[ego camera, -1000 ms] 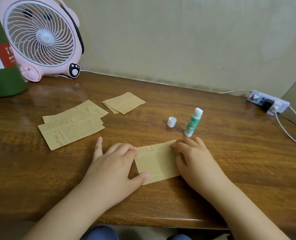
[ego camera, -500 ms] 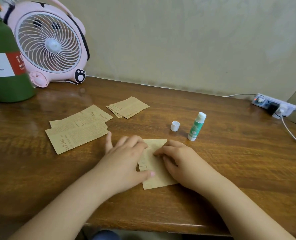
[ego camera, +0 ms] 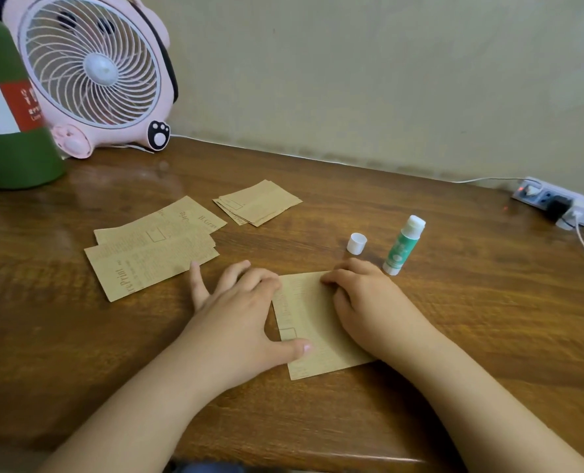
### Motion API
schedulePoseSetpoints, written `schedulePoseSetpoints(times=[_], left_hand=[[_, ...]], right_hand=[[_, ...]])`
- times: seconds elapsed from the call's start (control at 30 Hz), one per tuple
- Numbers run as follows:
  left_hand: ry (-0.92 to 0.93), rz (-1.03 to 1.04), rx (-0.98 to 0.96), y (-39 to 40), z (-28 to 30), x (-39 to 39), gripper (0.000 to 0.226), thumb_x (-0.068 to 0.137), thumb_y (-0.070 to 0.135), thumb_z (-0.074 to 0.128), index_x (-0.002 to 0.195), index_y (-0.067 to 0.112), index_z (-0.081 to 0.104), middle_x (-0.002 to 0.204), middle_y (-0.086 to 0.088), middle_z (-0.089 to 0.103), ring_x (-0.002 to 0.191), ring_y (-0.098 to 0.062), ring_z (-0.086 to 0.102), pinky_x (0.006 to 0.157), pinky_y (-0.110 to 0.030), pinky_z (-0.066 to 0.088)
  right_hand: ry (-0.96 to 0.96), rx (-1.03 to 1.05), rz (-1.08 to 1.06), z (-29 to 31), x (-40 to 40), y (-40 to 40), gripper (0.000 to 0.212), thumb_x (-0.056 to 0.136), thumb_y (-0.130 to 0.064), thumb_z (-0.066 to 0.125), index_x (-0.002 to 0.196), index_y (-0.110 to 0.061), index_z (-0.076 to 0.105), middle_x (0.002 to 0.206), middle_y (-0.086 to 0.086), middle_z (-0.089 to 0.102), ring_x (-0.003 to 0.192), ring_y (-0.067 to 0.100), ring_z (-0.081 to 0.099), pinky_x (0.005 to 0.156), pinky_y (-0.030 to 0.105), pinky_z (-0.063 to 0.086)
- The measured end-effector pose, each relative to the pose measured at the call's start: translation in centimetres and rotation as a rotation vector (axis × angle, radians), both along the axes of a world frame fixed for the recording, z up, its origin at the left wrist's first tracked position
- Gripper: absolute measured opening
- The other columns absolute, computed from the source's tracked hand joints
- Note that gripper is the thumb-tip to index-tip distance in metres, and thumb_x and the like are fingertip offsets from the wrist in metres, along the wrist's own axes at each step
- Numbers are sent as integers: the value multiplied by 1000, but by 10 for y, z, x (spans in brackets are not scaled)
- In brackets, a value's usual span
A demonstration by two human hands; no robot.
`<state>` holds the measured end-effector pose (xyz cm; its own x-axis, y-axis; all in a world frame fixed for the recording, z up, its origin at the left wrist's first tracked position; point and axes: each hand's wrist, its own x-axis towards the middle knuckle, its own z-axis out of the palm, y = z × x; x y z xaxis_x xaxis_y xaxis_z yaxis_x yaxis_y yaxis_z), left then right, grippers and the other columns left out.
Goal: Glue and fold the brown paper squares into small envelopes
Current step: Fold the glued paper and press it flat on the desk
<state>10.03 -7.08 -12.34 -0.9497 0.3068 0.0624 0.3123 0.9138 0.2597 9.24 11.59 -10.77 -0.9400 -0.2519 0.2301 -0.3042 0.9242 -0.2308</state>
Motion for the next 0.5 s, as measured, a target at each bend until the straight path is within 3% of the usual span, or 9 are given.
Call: schedulePoseSetpoints(times=[0.13, 0.23, 0.37, 0.5], left_hand=[[12, 13, 4, 1, -1, 1, 90, 68, 83, 41, 142, 35, 27, 146, 29, 16, 141, -3, -9, 106, -58, -24], [20, 15, -11, -1, -1, 3, 88, 70, 83, 41, 142, 33, 28, 148, 28, 16, 142, -5, -10, 105, -57, -25], [12, 11, -4, -2, 0, 4, 85, 72, 81, 42, 140, 33, 28, 148, 28, 16, 142, -7, -10, 105, -57, -26], [6, 26, -4, 0, 1, 5, 85, 71, 81, 43, 141, 33, 30, 147, 27, 17, 142, -7, -7, 106, -57, -24]], right_hand=[[-56, -34, 142, -1, -4, -35, 43, 88, -5, 39, 125, -13, 57, 115, 4, 55, 113, 19, 45, 96, 33, 38], [-64, -37, 150, -1, -4, -34, 43, 88, -4, 40, 126, -15, 57, 117, 1, 55, 113, 17, 46, 97, 27, 37], [-25, 13, 7, 2, -2, -2, 39, 91, -10, 40, 125, -17, 58, 120, -4, 55, 115, 14, 47, 92, 21, 37], [28, 115, 31, 1, -5, -16, 47, 84, -21, 30, 116, -15, 64, 108, 1, 61, 103, 25, 52, 86, 38, 43]])
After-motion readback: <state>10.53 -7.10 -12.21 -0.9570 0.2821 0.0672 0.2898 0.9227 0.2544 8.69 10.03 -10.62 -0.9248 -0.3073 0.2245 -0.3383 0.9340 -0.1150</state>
